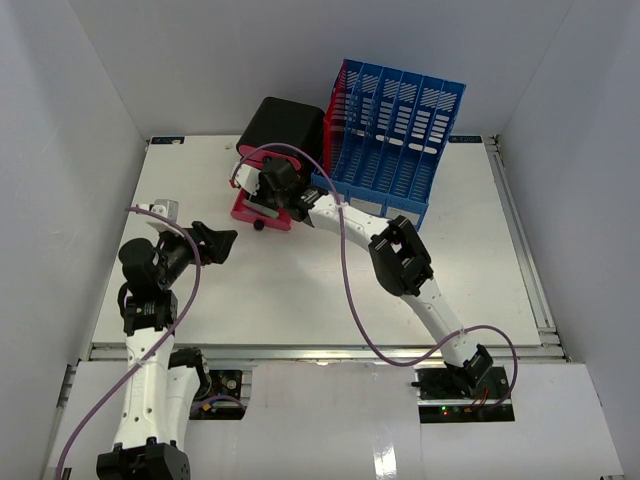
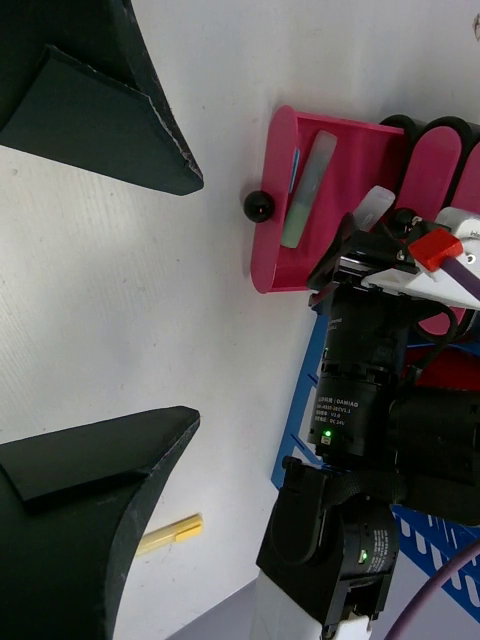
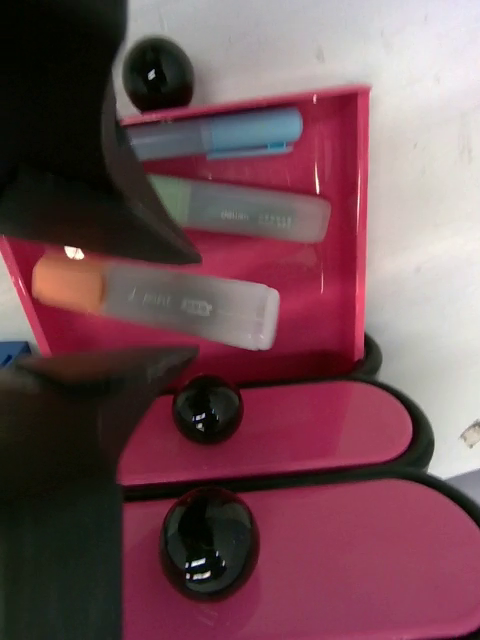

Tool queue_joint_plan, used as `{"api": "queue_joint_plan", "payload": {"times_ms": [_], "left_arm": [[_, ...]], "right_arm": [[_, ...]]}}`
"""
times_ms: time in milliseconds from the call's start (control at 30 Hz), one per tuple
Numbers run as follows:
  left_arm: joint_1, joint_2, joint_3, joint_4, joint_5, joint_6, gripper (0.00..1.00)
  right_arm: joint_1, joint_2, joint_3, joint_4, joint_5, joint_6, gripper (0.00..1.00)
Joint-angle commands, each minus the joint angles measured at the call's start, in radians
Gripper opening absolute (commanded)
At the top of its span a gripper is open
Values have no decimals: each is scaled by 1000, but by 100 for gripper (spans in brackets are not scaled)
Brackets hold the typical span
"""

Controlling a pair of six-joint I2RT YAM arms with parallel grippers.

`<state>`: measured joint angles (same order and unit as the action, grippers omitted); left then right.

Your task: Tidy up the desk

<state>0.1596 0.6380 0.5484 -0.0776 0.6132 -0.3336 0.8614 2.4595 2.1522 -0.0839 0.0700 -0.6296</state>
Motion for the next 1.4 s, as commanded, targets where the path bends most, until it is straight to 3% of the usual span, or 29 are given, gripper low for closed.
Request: {"api": "queue_joint_plan", "payload": {"times_ms": [0, 200, 267, 433, 533, 600, 700, 833, 967, 1133, 1367], "left_arm": [[-3, -2, -9, 2, 21, 9, 98], [-3, 80, -36, 53, -4, -118, 98], [-3, 136, -19, 56, 62, -138, 98], [-32, 258, -1, 66, 209, -167, 94], [-185, 277, 4, 67, 185, -203, 91], [-305, 293, 12, 72, 70, -227, 90], [-581, 372, 59, 98, -121, -290, 88], [-948, 648, 206, 97, -355, -337, 82], [-1161, 963, 442, 13, -539, -385, 76], [-1314, 1302, 868, -194, -734, -404, 77], [-1381, 1621, 1311, -379, -813, -367, 78]], "right_arm": [[2, -23, -17, 123, 43, 4, 58], [2, -196, -99, 22, -18, 48, 66], [-6, -321, -140, -75, -79, 69, 68], [-115, -695, -445, -301, -445, 95, 71], [-288, -912, -724, -366, -603, 124, 71], [-385, -1075, -932, -375, -651, 120, 71], [-620, -1231, -1100, -382, -712, 129, 71], [-937, -1394, -1247, -395, -763, 163, 72], [-1180, -1403, -1303, -388, -879, 219, 72], [-1356, -1358, -1353, -390, -968, 201, 73], [-1408, -1421, -1381, -387, -960, 183, 76]]}}
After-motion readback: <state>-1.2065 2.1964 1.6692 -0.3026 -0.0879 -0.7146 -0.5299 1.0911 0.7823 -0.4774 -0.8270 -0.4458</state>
